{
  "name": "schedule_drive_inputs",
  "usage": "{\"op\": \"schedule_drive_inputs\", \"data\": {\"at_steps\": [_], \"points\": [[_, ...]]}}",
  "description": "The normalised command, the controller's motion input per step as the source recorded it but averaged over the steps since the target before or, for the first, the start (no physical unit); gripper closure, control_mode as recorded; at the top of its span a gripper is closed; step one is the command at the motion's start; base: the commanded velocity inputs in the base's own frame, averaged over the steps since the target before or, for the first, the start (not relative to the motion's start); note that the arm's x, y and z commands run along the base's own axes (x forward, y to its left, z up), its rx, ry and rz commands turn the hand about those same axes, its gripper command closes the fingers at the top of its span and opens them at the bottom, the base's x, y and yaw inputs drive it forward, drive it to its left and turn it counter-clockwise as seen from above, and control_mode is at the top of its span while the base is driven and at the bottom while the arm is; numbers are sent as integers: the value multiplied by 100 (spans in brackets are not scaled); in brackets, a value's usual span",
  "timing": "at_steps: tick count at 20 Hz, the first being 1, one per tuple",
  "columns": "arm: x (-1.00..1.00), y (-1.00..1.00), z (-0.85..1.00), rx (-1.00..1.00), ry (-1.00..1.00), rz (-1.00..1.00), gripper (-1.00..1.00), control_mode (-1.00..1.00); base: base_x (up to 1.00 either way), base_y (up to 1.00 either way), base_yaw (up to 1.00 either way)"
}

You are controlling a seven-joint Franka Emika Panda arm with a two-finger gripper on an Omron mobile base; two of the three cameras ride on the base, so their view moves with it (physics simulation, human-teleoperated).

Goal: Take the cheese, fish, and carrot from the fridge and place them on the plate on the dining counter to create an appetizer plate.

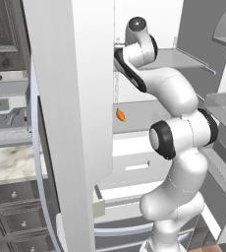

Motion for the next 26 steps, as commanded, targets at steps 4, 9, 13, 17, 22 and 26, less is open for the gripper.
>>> {"op": "schedule_drive_inputs", "data": {"at_steps": [4, 9, 13, 17, 22, 26], "points": [[0, -33, -30, 0, 0, -6, 100, -100, 0, 0, 0], [-4, -34, -23, 0, -1, -3, 100, -100, 0, 0, 0], [-78, -5, -3, 0, -18, 0, 100, -100, 0, 0, 0], [-100, 0, 0, 0, -30, 0, 100, -100, 0, 0, 0], [-100, 0, 0, 0, -14, 0, 100, -100, 0, 0, 0], [-100, 0, 3, 0, 0, 0, 100, -100, 0, 0, 0]]}}
